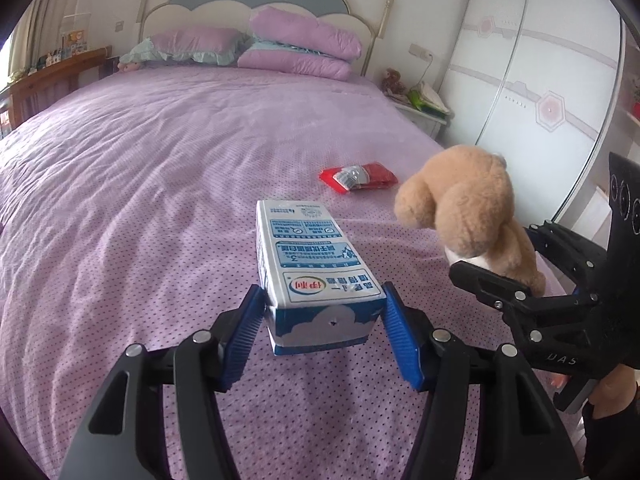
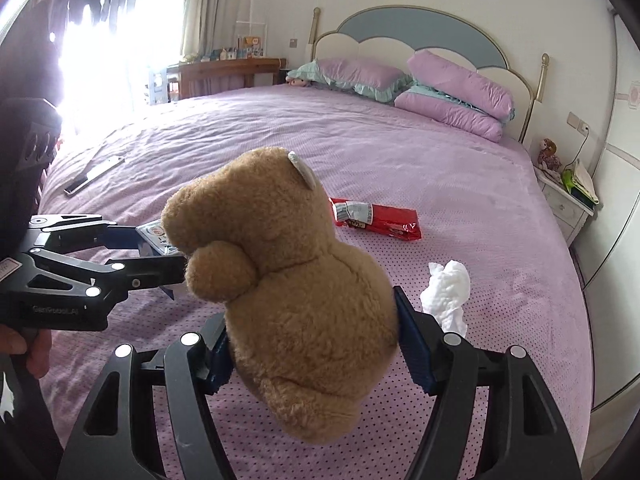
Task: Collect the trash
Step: 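Grasp the milk carton with the left gripper while the right gripper grasps the teddy bear, then grasp the blue tissue pack with the left gripper and lift it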
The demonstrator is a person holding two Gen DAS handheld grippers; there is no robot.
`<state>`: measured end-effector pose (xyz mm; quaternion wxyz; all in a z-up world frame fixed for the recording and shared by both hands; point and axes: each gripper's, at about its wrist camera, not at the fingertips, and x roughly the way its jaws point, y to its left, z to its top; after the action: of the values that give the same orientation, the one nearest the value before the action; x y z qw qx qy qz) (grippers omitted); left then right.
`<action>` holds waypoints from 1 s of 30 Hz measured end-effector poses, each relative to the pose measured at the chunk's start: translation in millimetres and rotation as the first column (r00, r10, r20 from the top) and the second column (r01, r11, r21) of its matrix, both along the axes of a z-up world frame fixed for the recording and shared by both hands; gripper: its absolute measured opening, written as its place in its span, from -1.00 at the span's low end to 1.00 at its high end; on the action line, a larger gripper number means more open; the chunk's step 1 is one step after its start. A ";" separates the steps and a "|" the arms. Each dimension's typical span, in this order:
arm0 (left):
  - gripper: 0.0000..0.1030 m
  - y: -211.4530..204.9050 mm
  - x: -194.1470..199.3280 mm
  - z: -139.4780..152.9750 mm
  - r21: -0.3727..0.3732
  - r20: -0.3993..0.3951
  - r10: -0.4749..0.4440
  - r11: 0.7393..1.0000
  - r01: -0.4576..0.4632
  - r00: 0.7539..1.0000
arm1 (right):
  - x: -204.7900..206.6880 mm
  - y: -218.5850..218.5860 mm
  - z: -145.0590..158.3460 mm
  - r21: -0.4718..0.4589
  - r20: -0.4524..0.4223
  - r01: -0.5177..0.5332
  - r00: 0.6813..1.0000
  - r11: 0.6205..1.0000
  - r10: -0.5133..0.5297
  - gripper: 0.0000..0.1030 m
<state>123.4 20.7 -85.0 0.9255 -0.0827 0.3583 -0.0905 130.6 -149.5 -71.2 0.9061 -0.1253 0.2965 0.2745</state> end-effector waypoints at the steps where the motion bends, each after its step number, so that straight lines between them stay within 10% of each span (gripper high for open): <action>1: 0.15 0.1 -1.3 1.8 0.004 0.003 -0.003 1.000 0.003 1.000 | -0.6 -1.3 1.0 0.005 0.002 0.000 1.000 1.000 0.000 0.29; 30: 0.12 -72.9 -50.8 77.1 -0.024 0.165 -0.219 0.974 0.225 0.962 | -75.8 -102.0 53.4 0.230 0.030 0.171 0.983 0.958 -0.183 0.29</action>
<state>72.6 -52.2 -7.9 0.9335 -0.0541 0.2873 -0.2077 54.8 -251.5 -17.8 0.9428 -0.0011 0.2499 0.2209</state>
